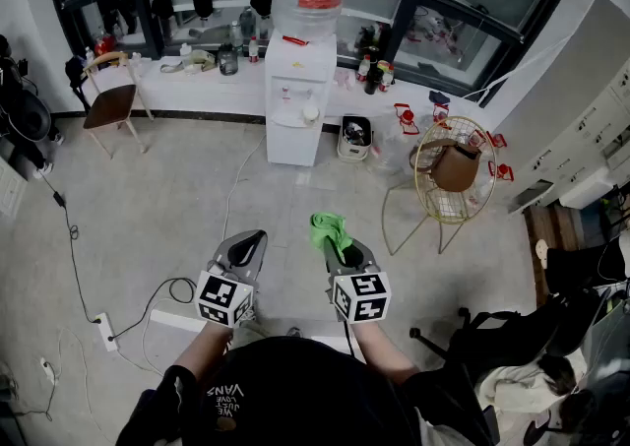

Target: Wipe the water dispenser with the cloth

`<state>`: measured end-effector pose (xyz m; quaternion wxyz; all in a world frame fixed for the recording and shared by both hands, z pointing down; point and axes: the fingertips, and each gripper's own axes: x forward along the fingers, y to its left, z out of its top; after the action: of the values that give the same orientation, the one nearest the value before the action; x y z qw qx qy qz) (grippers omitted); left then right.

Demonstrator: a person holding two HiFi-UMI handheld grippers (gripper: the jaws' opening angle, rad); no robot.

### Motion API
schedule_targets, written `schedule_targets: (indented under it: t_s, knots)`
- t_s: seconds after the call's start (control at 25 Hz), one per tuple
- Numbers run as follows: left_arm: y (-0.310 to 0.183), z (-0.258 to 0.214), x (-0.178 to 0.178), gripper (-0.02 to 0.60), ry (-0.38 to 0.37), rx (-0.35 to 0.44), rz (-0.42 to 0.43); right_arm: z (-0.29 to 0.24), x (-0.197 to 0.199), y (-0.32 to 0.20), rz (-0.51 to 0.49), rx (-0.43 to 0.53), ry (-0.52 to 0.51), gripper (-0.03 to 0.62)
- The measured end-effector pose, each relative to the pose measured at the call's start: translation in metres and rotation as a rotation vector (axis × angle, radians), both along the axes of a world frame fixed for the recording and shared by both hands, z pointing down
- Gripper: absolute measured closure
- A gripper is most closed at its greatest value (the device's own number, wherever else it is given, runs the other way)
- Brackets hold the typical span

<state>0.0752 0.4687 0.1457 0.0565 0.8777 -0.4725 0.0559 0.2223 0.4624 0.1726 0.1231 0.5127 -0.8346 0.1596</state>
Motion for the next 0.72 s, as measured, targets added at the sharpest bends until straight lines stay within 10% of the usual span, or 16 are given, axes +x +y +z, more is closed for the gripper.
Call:
schedule_targets:
  t_s: [0.72]
  knots:
    - [-0.045,0.014,-0.033,0.583,-0.003,-0.036,0.053,0.019,-0.021,-0.044,0.070,-0.053,-0.057,0.513]
